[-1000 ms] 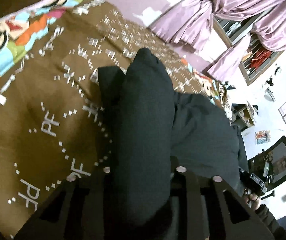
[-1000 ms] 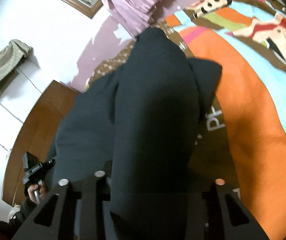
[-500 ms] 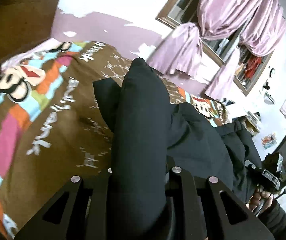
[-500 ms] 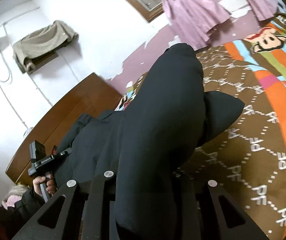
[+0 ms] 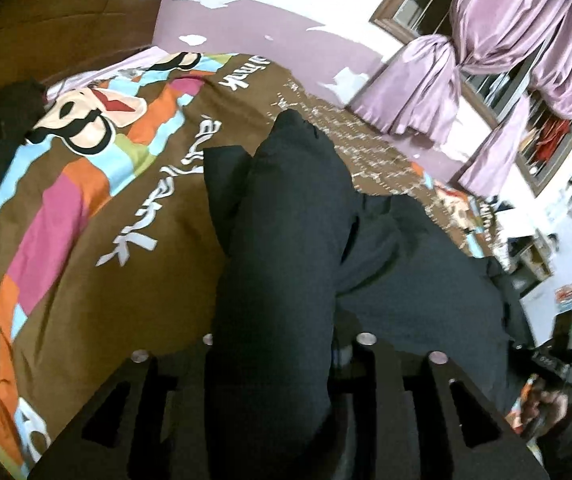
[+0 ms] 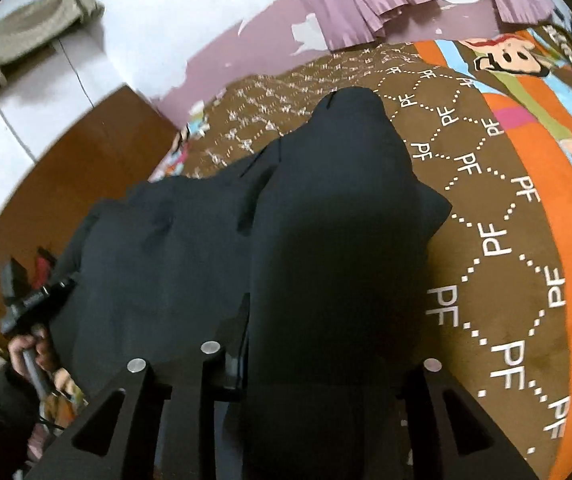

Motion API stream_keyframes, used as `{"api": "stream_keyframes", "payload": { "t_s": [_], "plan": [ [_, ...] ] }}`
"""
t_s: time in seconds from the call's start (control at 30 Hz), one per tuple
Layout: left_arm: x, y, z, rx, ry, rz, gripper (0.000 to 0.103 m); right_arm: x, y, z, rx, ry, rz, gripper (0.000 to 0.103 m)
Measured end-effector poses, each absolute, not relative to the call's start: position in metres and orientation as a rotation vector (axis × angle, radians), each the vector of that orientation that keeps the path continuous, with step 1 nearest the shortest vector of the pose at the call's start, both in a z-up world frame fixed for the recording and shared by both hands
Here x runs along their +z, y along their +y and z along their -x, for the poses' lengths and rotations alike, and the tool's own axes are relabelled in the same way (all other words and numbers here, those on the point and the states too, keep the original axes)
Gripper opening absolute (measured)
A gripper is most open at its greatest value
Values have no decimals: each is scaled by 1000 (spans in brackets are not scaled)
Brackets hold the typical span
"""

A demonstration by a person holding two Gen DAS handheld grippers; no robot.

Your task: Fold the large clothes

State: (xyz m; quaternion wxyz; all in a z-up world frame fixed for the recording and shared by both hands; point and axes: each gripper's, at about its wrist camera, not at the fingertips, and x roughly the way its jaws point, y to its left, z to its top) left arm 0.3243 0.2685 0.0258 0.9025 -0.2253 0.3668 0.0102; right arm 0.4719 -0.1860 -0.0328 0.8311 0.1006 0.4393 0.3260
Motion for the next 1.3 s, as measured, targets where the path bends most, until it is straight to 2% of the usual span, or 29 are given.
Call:
{"api": "stream_keyframes", "payload": {
  "t_s": [0.07, 0.17, 0.23, 0.3, 0.33, 0.47, 0.53, 0.6, 0.73, 0.97, 1.3],
  "plan": [
    [23, 268, -326, 59, 781, 460, 36, -30, -181, -470, 671, 942, -172, 32],
    [19, 271, -326, 99, 810, 478, 47, -29, -174, -470, 632, 972, -134, 47],
    [17, 273, -326, 142, 833, 475, 61, -30, -172, -466, 613, 985, -129, 55],
    [16, 274, -325, 173, 845, 470, 68, -32, -171, -464, 591, 985, -130, 69],
    [16, 273, -323, 197, 850, 464, 75, -34, -172, -462, 576, 983, -134, 71],
    [24, 266, -314, 244, 823, 401, 83, -34, -176, -461, 503, 995, -150, 80],
    [30, 258, -310, 259, 812, 344, 93, -30, -180, -461, 477, 997, -155, 82],
    [33, 249, -307, 283, 814, 284, 99, -25, -184, -459, 459, 998, -160, 85],
    [40, 231, -298, 278, 782, 229, 100, -9, -187, -451, 451, 993, -146, 86],
    [58, 207, -286, 248, 747, 205, 101, 30, -177, -431, 444, 948, -100, 98],
    [102, 175, -257, 203, 681, 163, 101, 82, -154, -386, 487, 845, -16, 100]
  ]
}}
